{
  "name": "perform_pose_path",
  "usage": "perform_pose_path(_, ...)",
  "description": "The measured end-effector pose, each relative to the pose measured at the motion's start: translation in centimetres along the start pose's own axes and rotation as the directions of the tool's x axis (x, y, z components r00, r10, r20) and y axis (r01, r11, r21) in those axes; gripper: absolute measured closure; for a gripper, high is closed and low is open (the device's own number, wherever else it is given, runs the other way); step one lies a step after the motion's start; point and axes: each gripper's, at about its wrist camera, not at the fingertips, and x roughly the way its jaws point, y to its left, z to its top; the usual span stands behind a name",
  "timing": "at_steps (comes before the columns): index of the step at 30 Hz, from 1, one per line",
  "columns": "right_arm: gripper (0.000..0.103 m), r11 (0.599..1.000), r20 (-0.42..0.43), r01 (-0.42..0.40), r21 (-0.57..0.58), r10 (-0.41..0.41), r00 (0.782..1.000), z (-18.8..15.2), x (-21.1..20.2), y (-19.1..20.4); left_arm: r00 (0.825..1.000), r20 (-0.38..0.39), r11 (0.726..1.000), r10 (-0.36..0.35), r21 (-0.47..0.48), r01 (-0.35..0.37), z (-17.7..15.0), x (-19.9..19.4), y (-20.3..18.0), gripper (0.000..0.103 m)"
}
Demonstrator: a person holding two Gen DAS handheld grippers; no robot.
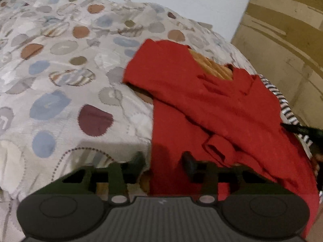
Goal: Fold small clothes
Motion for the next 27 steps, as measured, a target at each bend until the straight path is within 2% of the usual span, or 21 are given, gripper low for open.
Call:
perform_pose_path(1,0.061,1.0,-0.005,-0.008,-0.007,0.008,1.0,0.2,0.6,0.2,1.0,-0.004,1.0,-0.006,0.003,0.006,0.0,0.2,0.0,0.084)
perform_pose_path(2,0.078,1.0,-0.008,-0.014,-0.019,0.014,1.0,0.3,0.7,0.5,1.0,0.001,1.0,-0.003,0.014,0.003,-0.2,0.1,-0.2,0.088)
perform_pose_path(3,0.089,0.999,-0.005,-0.004,-0.039,0.004,1.0,0.5,0.6,0.7,1.0,0.012,1.0,0.004,0.026,-0.004,-0.2,0.0,-0.3,0.089)
perform_pose_path(4,0.093,0.998,0.008,0.013,-0.059,-0.012,1.0,0.6,0.2,0.9,1.0,0.02,0.999,0.007,0.032,-0.007,-0.2,-0.2,-0.5,0.091)
perform_pose_path(8,0.097,0.99,0.087,0.12,-0.08,-0.113,0.99,1.3,-1.5,-0.2,0.999,0.02,0.999,0.048,0.019,-0.048,-0.2,-0.8,-0.5,0.094)
perform_pose_path(10,0.097,0.993,0.078,0.113,-0.026,-0.111,0.991,1.1,-1.4,-1.5,0.999,0.012,0.999,0.053,-0.01,-0.053,-0.2,-1.1,-0.1,0.095)
perform_pose_path(12,0.097,0.987,0.05,0.142,-0.073,-0.139,0.989,0.4,-0.5,-1.3,0.998,0.006,0.998,0.055,-0.033,-0.055,-0.1,-1.2,0.4,0.095)
perform_pose_path(13,0.097,0.983,0.055,0.156,-0.096,-0.151,0.987,-0.1,-0.2,-1.0,0.999,0.0,0.998,0.047,-0.045,-0.047,-0.1,-1.2,0.7,0.095)
perform_pose_path(15,0.096,0.987,0.068,0.148,-0.058,-0.144,0.987,-0.5,-0.3,-1.2,1.0,-0.004,0.998,0.002,-0.057,-0.002,-0.1,-1.2,1.2,0.094)
perform_pose_path(18,0.087,0.995,0.077,0.097,-0.021,-0.095,0.992,-0.9,-1.2,-1.4,0.998,-0.031,0.996,-0.049,-0.079,0.046,-0.2,-0.9,1.8,0.084)
perform_pose_path(21,0.069,0.997,0.111,0.065,-0.046,-0.06,0.992,-2.0,-4.1,-1.3,0.997,-0.037,0.993,-0.067,-0.098,0.063,-0.6,-1.2,2.2,0.072)
perform_pose_path(23,0.052,0.997,0.135,0.049,-0.064,-0.04,0.99,-3.4,-6.8,-1.2,0.997,-0.039,0.994,-0.062,-0.091,0.058,-0.9,-1.4,2.0,0.061)
perform_pose_path(25,0.039,0.995,0.156,0.033,-0.09,-0.019,0.988,-5.1,-9.4,-0.9,0.999,-0.036,0.998,-0.036,-0.058,0.034,-1.4,-1.7,1.5,0.058)
perform_pose_path(27,0.027,0.99,0.181,0.023,-0.136,0.002,0.984,-7.2,-12.2,-0.3,1.0,-0.017,1.0,0.004,-0.007,-0.004,-1.9,-2.3,0.6,0.046)
